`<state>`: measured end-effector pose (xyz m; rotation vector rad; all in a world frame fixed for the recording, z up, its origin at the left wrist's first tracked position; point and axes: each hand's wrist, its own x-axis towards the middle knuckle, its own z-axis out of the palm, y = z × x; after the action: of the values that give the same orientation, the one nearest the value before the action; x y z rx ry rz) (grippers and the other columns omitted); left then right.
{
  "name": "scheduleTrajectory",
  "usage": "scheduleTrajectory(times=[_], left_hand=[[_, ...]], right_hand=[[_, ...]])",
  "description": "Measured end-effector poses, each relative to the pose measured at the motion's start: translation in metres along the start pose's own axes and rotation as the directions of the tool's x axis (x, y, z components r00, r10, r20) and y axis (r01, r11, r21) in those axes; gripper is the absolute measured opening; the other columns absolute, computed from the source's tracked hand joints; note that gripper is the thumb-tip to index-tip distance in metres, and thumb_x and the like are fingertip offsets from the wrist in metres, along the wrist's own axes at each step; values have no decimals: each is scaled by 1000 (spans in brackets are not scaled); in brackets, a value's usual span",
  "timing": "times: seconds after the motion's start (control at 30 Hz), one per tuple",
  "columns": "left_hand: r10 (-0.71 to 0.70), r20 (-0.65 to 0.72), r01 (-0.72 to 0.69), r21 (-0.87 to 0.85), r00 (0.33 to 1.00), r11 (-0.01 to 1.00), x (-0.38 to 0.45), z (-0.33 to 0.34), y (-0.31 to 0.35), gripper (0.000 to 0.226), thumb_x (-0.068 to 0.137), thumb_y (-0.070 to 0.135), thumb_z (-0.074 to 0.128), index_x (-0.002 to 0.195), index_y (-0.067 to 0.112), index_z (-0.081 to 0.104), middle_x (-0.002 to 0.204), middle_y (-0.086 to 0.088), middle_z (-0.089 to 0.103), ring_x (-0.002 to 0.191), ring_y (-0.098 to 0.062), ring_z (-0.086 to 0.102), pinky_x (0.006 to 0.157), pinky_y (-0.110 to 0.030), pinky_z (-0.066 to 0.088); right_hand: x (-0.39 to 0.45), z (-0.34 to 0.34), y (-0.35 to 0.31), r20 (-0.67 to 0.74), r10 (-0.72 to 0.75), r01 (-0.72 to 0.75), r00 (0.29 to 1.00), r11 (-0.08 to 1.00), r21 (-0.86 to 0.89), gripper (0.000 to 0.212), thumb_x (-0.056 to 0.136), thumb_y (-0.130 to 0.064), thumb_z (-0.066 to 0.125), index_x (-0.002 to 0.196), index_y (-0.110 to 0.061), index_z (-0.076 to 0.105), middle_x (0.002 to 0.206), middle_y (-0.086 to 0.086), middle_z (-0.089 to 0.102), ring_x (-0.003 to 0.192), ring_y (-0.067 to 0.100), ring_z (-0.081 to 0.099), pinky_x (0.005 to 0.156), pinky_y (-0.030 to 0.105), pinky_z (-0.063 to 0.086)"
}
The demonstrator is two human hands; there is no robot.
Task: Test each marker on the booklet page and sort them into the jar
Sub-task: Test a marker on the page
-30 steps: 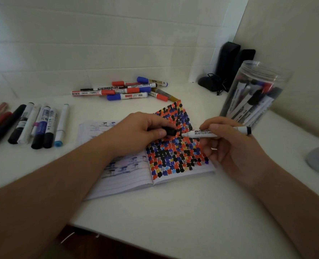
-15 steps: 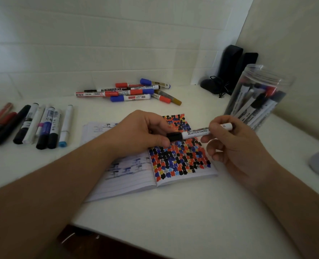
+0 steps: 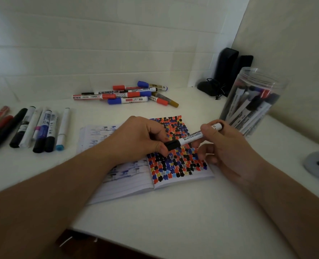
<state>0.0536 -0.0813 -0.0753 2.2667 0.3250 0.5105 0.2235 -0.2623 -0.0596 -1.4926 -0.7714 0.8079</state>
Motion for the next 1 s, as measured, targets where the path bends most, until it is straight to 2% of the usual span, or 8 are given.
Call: scheduleTrajectory(times=[0.23,0.33,0.4,0.53,0.63,0.77,0.83,1.0], left_hand=[[13,-21,-13,14,1000,1000,-1,1,0,13,71,31,88,80,32,79,78,15,75,75,-5,69,71,-25,57],[1,-17,0,21,1000,1000,3,2,2,21,70,50,76,85,36,79,78,17,72,75,-2,65,63,-15,49],[23,37,-29,166,999,986,7,4,-2,23,76,58,71,90,40,76,77,17,70,75,1,63,62,-14,44],[104,56,-118,436,993,892,12,8,-12,42,88,75,46,107,46,69,95,25,68,90,1,56,81,-31,47],[87,46,-98,459,995,883,12,8,-15,45,92,74,40,113,45,67,103,28,65,98,3,51,92,-36,48],[67,57,-86,475,996,876,10,9,-14,57,87,84,30,115,49,66,106,29,64,100,5,49,93,-33,47],[57,47,-73,465,997,882,10,10,-14,68,82,91,22,115,50,65,108,30,64,101,5,50,93,-31,47],[40,42,-54,455,998,889,10,11,-12,78,78,95,14,116,51,65,109,33,62,102,7,49,96,-30,45]], right_hand=[[-4,0,0,-34,-55,54,998,998,-19,14,106,-24,55,101,-13,49,84,13,72,58,26,56,45,25,40],[-8,1,-6,-118,-201,190,972,977,-99,9,104,-19,59,97,-15,53,79,2,70,65,25,60,53,30,46],[-13,0,-14,-145,-334,295,931,925,-238,9,99,-17,65,102,-20,57,81,3,72,72,26,68,63,34,54],[-24,-16,-45,-237,-535,477,811,839,-263,40,92,-10,75,111,-30,45,82,13,74,69,28,73,68,39,60],[-28,-43,-86,-396,-638,580,660,768,-270,41,95,-9,72,108,-29,39,76,12,71,64,27,70,66,38,62],[-18,-92,-127,-438,-782,580,442,622,-526,34,100,-18,64,114,-24,34,86,1,69,63,25,69,66,41,60],[-8,-110,-135,-410,-792,474,452,603,-641,34,100,-24,64,117,-25,35,93,-3,70,71,19,71,72,42,61],[11,-117,-131,-220,-741,224,634,448,-865,33,99,-29,68,117,-29,41,97,-5,66,81,1,62,63,18,42]])
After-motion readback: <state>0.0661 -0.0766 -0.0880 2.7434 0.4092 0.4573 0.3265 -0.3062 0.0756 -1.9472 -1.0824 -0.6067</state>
